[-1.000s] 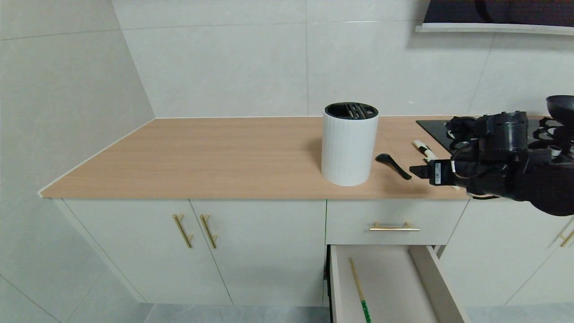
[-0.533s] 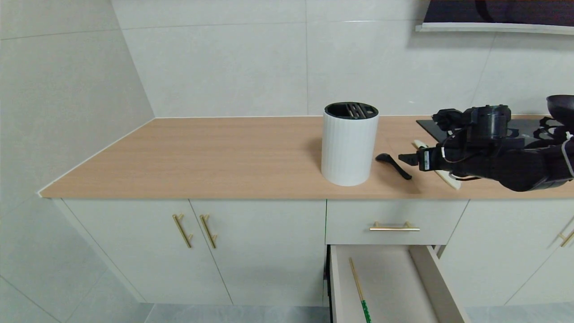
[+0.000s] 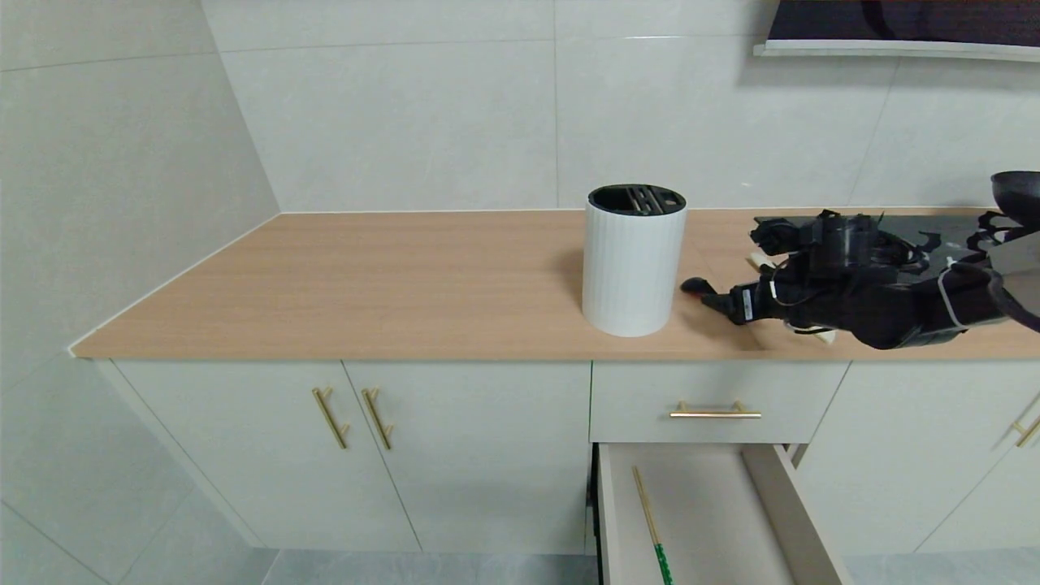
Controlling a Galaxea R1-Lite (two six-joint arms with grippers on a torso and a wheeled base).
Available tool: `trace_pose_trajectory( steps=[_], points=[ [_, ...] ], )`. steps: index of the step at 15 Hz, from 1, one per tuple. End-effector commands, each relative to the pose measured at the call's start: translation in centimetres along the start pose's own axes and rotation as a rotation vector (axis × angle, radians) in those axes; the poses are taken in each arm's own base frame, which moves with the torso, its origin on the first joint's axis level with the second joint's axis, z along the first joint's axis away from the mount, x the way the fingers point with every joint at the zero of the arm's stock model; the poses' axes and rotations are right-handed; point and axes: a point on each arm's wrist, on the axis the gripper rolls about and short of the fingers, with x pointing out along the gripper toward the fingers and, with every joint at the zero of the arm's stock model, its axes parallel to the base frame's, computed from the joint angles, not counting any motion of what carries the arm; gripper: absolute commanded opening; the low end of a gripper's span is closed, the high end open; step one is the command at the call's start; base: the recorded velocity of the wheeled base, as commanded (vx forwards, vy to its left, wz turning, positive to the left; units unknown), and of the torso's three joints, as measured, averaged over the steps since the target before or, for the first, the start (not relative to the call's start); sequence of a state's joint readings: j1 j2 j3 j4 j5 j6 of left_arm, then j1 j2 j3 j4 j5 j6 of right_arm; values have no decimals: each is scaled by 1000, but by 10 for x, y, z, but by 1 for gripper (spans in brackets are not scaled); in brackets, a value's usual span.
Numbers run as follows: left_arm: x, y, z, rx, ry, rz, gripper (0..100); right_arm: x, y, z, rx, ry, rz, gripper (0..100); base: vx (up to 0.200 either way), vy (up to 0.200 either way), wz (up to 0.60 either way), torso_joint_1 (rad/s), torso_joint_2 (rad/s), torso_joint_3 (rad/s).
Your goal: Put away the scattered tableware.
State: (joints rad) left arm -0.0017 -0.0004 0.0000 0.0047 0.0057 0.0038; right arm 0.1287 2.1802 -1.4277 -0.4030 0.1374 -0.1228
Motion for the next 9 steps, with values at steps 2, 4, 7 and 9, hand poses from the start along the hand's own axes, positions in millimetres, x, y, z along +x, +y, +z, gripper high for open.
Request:
trace_pose_trajectory(
  steps=[2,4,7,9],
  points=[
    [0,0,0,-1,0,1,100,13,2,-14,-2,33,9,100,0,0,0,0,0,0],
    [0,0,0,-1,0,1,100,20,2,-18,-6,38,7,100,0,0,0,0,0,0],
    [0,0,0,-1,0,1,100,27,1,-20,-6,37,5,100,0,0,0,0,0,0],
    [0,0,0,-1,0,1,100,34,-2,-24,-4,36,-4,100,0,0,0,0,0,0]
  ],
)
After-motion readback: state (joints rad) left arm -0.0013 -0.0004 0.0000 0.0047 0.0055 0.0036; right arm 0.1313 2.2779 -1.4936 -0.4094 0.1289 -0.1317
